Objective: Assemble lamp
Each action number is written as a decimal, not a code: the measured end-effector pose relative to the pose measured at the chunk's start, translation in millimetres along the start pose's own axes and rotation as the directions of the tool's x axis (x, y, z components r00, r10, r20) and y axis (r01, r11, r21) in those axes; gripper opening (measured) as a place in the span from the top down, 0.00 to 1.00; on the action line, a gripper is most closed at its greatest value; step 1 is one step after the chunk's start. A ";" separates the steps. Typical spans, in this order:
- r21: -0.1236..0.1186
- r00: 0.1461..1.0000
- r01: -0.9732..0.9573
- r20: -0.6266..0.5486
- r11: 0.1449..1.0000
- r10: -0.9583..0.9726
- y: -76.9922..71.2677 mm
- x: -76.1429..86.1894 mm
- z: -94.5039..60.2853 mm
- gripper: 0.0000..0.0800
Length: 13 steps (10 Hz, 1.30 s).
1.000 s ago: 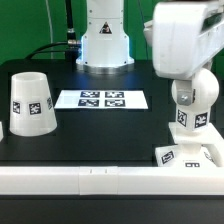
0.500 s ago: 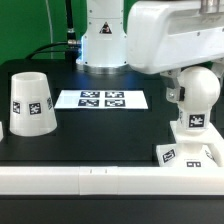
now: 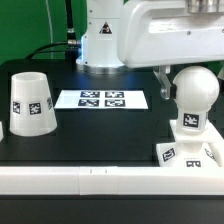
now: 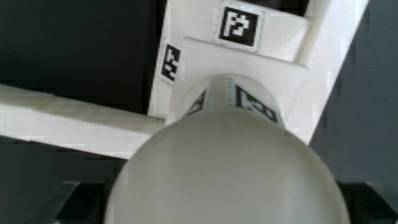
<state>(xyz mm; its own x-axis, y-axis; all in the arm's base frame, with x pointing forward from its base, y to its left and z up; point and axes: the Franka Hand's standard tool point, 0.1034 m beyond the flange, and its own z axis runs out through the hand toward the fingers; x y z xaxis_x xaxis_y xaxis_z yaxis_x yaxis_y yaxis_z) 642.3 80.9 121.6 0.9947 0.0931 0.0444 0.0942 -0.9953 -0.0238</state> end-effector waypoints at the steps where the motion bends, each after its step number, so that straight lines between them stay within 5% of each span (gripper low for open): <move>1: -0.001 0.999 -0.054 0.000 0.999 0.054 0.6 0.1 -0.1 0.28; 5: 0.008 0.917 -0.398 0.009 0.917 0.398 0.6 -2.6 1.8 0.28; 9: -0.007 0.637 -0.769 0.067 0.639 0.768 -7.7 -10.8 9.3 0.28; 13: -0.014 0.369 -0.928 0.104 0.373 0.923 -9.5 -11.4 9.7 0.28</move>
Offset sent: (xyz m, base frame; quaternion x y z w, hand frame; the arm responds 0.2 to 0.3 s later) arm -0.0113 0.0013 -0.0027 0.0031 0.0020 0.3216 0.9469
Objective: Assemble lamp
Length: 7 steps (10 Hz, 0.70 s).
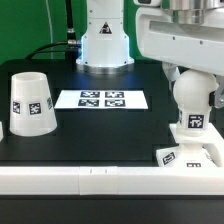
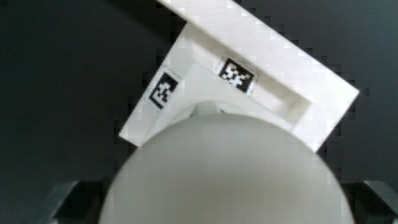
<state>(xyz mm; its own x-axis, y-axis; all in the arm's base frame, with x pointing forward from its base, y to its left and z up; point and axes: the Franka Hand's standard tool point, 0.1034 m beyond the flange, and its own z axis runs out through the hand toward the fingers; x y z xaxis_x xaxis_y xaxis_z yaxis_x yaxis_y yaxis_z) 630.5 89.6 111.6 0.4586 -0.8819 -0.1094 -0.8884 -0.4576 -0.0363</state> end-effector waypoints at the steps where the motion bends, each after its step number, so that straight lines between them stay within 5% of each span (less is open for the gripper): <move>1: 0.001 1.000 -0.026 0.002 1.000 0.026 -0.3 -0.8 0.1 0.28; 4: 0.000 0.995 0.104 0.000 0.995 -0.104 -1.4 -3.7 0.0 0.14; 7: 0.001 0.934 0.357 -0.002 0.934 -0.357 -2.3 -4.5 -0.5 0.13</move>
Offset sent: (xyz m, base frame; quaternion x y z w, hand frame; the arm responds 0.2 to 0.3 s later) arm -0.0044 -0.0023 0.0044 -0.0305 0.0260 -0.1315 0.9905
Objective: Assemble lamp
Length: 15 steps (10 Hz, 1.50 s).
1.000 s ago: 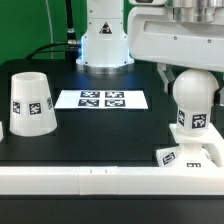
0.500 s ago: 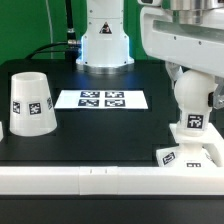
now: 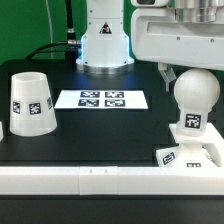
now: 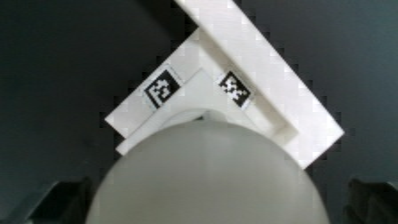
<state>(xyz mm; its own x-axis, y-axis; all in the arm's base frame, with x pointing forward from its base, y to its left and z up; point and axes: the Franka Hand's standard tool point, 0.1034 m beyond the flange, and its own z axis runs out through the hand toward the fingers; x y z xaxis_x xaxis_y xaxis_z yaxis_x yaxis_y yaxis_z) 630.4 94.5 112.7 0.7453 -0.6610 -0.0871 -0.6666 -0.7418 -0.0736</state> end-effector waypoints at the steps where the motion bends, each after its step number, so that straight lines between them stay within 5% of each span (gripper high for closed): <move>1: 0.000 0.998 0.069 0.000 0.998 -0.069 0.0 0.0 0.0 0.13; 4: -0.004 0.962 0.275 -0.002 0.962 -0.275 0.2 0.2 -0.1 0.13; 5: -0.028 0.904 0.426 -0.014 0.904 -0.427 0.7 1.2 -1.9 0.13; 9: -0.051 0.601 0.798 -0.020 0.601 -0.799 -2.1 2.8 -8.5 0.13; 14: -0.054 0.361 0.931 -0.002 0.361 -0.933 0.0 4.2 -6.6 0.13; 15: -0.066 0.247 0.967 0.007 0.246 -0.969 0.4 5.3 -6.7 0.13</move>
Offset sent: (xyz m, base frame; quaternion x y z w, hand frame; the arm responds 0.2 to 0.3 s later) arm 0.0000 0.0000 0.0000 0.0000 0.0000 -0.1296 0.9916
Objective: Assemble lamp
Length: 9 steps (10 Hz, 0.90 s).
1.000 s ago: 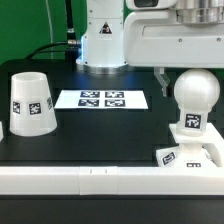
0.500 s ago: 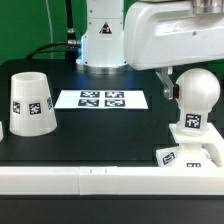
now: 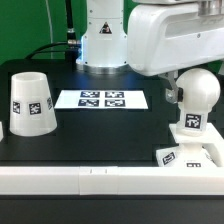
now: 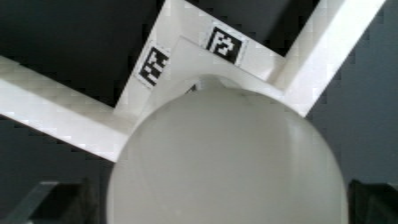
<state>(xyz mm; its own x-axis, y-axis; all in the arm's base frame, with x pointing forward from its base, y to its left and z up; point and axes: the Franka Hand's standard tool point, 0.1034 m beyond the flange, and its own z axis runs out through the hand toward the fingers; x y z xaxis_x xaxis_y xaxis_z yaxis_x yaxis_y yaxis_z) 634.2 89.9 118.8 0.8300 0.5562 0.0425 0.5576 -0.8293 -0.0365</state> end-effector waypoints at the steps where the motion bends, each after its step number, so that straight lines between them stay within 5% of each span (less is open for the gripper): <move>1: -0.021 0.992 0.128 -0.003 0.992 -0.128 0.6 1.9 -0.1 0.13; 5: -0.049 0.848 0.531 0.026 0.846 -0.530 1.6 2.6 2.8 0.13; 9: -0.043 0.641 0.768 0.074 0.639 -0.764 3.0 0.3 5.0 0.13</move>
Offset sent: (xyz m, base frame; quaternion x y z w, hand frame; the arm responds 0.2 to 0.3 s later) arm -0.0015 0.0099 -0.0018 -0.0167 0.0041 -0.2357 0.9717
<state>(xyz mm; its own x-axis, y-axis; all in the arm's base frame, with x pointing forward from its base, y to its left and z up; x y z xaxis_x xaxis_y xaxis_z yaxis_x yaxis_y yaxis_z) 636.1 87.9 113.7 0.1065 0.9941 -0.0183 0.9931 -0.1054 0.0523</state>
